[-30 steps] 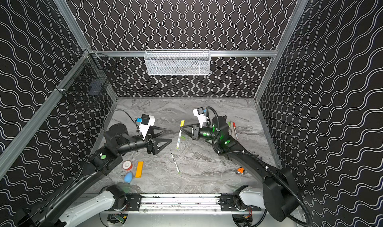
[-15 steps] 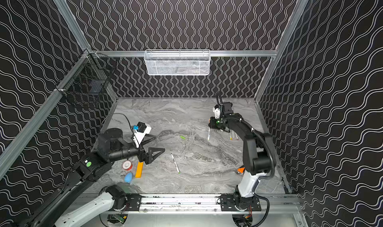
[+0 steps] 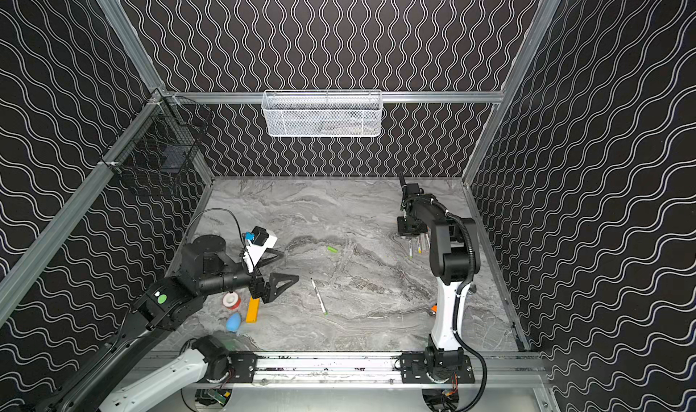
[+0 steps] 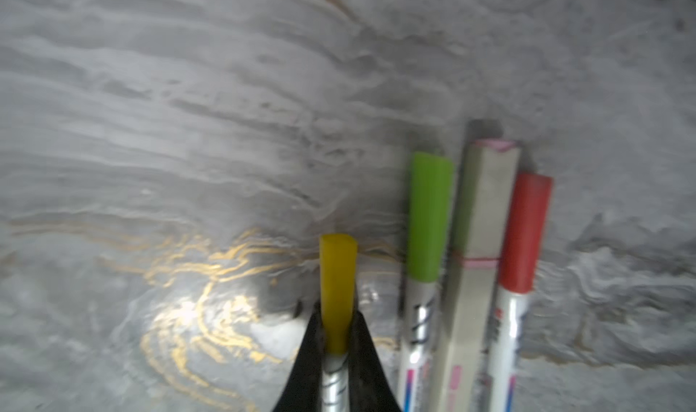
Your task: Insert the pens into the pen caps
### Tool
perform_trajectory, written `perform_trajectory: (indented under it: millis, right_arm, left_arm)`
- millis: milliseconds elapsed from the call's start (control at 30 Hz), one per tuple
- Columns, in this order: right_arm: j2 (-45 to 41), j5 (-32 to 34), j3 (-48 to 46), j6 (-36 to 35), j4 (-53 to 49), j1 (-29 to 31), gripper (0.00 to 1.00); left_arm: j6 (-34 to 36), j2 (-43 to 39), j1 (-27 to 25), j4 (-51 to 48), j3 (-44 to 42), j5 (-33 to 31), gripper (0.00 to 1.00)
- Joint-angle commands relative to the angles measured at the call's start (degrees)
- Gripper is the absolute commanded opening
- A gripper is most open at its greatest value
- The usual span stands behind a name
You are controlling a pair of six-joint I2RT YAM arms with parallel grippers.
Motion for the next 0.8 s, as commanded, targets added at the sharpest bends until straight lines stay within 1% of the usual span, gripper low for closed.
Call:
perform_trajectory:
  millis: [0, 133, 233, 300, 400, 467, 533, 567, 667, 767]
  right_arm:
    - [1.2, 5.8, 1.8, -0.5, -4.2, 0.0, 0.16]
    - [-1.1, 5.2, 2.2, 0.0, -3.5, 0.3, 0.32]
    - [-3.7, 3.5, 1.6, -0.4, -3.4, 0.9, 0.42]
    - [-6.6, -0.7, -0.1, -1.3, -2.3, 1.5, 0.45]
    - [-12.6, -10.7, -5.6, -3.1, 1.5, 3.4, 0.50]
    - [-17.3, -17.1, -10.1, -4.3, 4.4, 6.4, 0.53]
    - [-20.3, -20.7, -13.6, -4.4, 6.4, 10.7, 0.54]
    - [-21.7, -22.0, -15.3, -4.3, 7.2, 13.4, 0.55]
    - [-24.4, -23.1, -19.6, -2.5, 10.3, 22.5, 0.56]
    - [-24.3, -23.8, -21.9, 1.7, 12.8, 30.3, 0.57]
  left_arm:
    - [0.8, 0.1, 0.1, 1.1, 0.0, 0.7, 0.99]
    - [0.7, 0.3, 0.1, 1.4, 0.0, 0.7, 0.99]
    - [0.7, 0.7, 0.1, 1.0, 0.1, 0.7, 0.99]
    - [0.6, 0.7, 0.2, 1.0, 0.0, 0.6, 0.99]
    - [0.1, 0.5, 0.2, 1.2, 0.0, 0.2, 0.99]
    - [-0.3, 0.6, 0.1, 0.9, 0.0, -1.4, 0.99]
    - [-0.8, 0.5, 0.2, -0.7, 0.4, -4.3, 0.99]
    - [-1.5, 0.2, 0.1, -1.3, 0.3, -7.0, 0.99]
    - [-3.5, -2.3, 0.1, -2.7, -0.5, -16.3, 0.99]
    - [-4.3, -3.9, 0.2, -5.6, -0.4, -24.7, 0.99]
